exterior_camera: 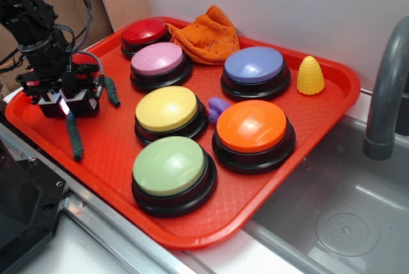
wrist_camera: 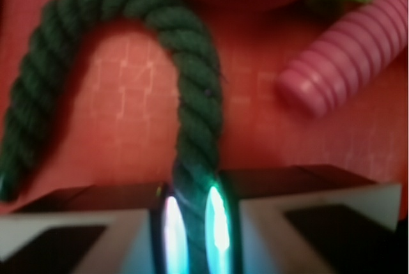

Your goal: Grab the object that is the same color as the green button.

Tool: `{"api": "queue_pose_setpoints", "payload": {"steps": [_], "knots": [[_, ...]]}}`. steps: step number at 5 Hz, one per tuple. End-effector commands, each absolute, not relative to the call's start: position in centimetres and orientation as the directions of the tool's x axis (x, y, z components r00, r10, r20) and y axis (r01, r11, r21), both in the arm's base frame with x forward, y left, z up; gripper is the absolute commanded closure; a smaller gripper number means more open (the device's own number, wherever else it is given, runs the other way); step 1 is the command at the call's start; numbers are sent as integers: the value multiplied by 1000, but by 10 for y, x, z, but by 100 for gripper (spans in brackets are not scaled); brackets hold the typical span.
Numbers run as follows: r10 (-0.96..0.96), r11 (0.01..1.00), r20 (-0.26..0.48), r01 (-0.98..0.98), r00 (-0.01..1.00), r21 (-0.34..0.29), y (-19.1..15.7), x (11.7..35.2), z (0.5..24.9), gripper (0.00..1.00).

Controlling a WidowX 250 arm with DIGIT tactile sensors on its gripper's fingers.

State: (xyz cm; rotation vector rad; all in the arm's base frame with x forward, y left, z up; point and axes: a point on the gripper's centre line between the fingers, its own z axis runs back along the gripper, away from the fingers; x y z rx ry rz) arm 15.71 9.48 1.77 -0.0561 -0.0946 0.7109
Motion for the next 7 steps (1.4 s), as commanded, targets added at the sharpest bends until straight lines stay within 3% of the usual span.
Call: {"api": "queue_pose_setpoints", "payload": {"steps": [1,3,4,5,7], "knots": [[637,771,136,-627,759,-109,105,162,61,100],[558,821,243,-571,794,-20,76,165,161,100],[478,875,254,-480,841,-59,58,165,207,100],[416,909,225,-408,881,-84,41,176,210,100],[352,936,212,-349,912,-52,37,181,191,100]]}}
